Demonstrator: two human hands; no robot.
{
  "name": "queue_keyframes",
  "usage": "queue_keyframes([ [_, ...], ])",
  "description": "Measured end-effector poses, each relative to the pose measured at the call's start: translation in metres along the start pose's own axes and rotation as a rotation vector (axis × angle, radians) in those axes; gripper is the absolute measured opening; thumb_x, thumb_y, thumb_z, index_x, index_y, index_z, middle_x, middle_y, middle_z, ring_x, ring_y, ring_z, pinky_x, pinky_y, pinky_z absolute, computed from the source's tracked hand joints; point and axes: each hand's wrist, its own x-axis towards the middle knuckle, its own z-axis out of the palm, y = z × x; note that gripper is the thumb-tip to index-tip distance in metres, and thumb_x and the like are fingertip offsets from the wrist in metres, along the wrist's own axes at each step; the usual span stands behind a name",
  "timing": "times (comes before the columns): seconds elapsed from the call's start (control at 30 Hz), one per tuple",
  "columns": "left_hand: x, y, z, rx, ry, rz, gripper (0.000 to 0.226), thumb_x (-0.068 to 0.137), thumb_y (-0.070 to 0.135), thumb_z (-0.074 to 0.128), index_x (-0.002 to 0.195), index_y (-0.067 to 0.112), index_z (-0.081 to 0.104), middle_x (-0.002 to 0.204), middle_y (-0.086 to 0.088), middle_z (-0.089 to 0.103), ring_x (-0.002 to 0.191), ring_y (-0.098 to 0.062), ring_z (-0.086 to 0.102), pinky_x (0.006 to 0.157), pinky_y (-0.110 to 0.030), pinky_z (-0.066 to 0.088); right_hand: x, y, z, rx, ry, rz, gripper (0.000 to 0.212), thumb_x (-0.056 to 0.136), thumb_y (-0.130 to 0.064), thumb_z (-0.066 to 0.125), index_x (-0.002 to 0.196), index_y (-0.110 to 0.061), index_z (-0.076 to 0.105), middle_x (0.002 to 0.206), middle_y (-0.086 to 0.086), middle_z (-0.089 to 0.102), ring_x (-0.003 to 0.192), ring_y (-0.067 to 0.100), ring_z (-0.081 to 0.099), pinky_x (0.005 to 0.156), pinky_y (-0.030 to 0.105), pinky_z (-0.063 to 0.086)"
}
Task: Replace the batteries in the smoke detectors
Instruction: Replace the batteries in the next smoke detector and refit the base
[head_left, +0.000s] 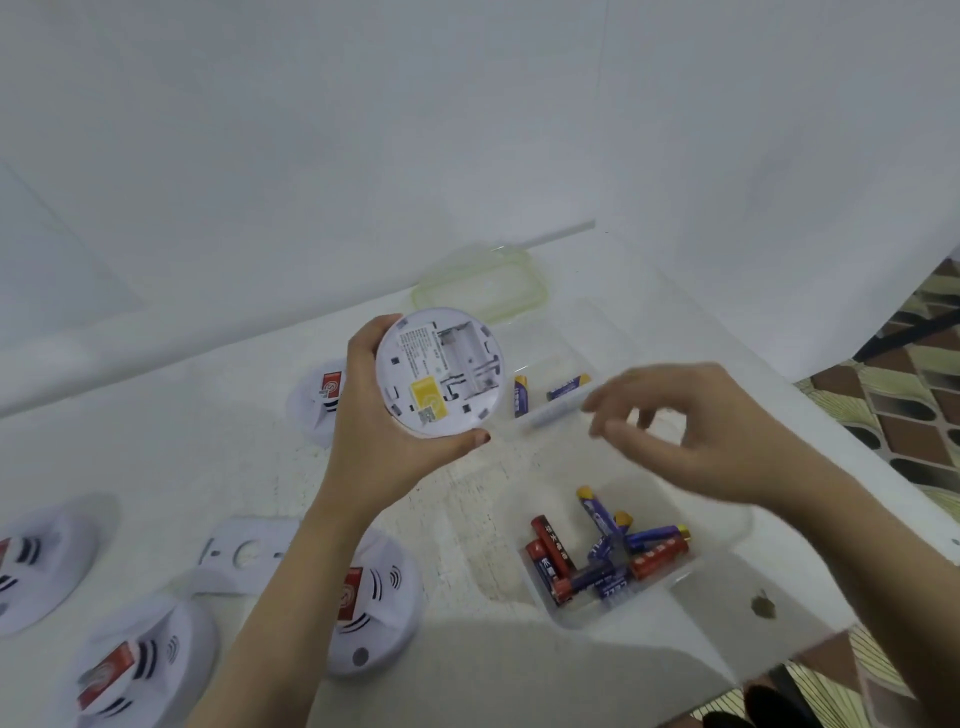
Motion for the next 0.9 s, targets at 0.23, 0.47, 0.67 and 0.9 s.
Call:
queue_keyframes([
  [0.23, 0.02, -0.01, -0.008, 0.002, -0.003, 0.003, 0.101, 0.05, 0.001, 0.092, 0.127, 0.024, 0.032, 0.12, 0.024, 0.045, 0.108, 0.018, 0.048, 0.084, -0.003, 0.043, 0.083, 0.039, -0.012, -0.346, -0.159, 0.202, 0.017, 0.088, -0.018, 0.058, 0.092, -0.028, 0.07, 0.094, -0.014, 0.067, 0.073, -0.004, 0.056, 0.067, 0.022, 0.046],
  [0.47, 0.02, -0.017, -0.01, -0.006, -0.041, -0.048, 0.094, 0.046, 0.02, 0.088, 0.12, 0.037, 0.032, 0.104, 0.052, 0.042, 0.108, 0.019, 0.048, 0.081, -0.003, 0.044, 0.114, 0.044, 0.011, -0.676, -0.474, 0.177, 0.025, 0.084, -0.024, 0.064, 0.109, -0.025, 0.063, 0.113, -0.011, 0.055, 0.095, 0.007, 0.049, 0.077, 0.023, 0.036],
  [0.67, 0.022, -0.025, -0.009, 0.001, -0.037, -0.066, 0.095, 0.045, 0.022, 0.088, 0.12, 0.041, 0.032, 0.106, 0.05, 0.041, 0.11, 0.016, 0.047, 0.082, -0.004, 0.044, 0.121, 0.043, 0.015, -0.695, -0.487, 0.193, 0.023, 0.09, -0.017, 0.054, 0.11, -0.021, 0.064, 0.116, -0.006, 0.059, 0.108, 0.016, 0.053, 0.088, 0.028, 0.044],
  [0.9, 0.025, -0.026, -0.006, 0.009, -0.021, -0.054, 0.097, 0.045, 0.024, 0.089, 0.122, 0.04, 0.032, 0.108, 0.05, 0.042, 0.11, 0.016, 0.047, 0.084, -0.004, 0.044, 0.122, 0.047, 0.016, -0.621, -0.477, 0.183, 0.007, 0.085, -0.017, 0.06, 0.091, -0.02, 0.06, 0.091, -0.007, 0.059, 0.085, 0.014, 0.05, 0.068, 0.024, 0.04],
])
